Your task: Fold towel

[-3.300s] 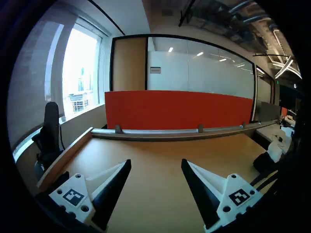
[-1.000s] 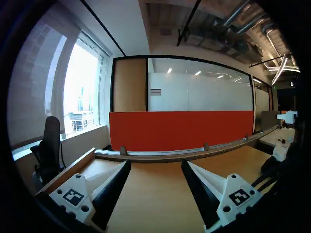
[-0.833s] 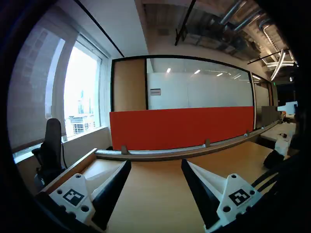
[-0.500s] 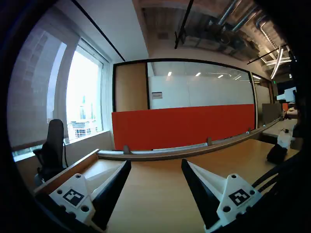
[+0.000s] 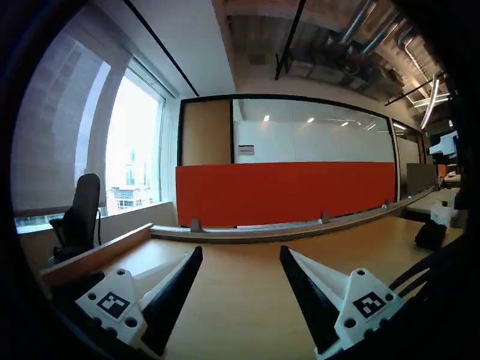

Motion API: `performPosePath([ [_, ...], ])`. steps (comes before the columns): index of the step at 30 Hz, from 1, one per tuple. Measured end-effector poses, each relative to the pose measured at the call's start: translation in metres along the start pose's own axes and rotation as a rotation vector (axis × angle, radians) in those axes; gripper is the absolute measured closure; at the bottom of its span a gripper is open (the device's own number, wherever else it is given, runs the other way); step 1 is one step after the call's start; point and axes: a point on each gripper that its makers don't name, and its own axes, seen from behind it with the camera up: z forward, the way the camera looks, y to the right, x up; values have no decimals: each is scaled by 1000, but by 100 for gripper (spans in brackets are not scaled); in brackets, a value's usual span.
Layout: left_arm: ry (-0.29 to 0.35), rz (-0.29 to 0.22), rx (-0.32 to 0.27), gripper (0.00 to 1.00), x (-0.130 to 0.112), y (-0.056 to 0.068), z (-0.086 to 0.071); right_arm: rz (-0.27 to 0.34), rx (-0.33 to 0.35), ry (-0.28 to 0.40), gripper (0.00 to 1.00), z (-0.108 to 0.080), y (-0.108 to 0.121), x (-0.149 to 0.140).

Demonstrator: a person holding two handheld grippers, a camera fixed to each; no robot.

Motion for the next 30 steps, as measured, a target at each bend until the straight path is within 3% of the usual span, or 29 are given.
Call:
performPosePath([
  [15, 0, -25, 11, 4, -51, -3, 1, -7, 12, -6, 0, 8, 2, -41],
  [30, 4, -5, 8, 4, -67, 3, 0, -22, 8, -10, 0, 14, 11, -56],
])
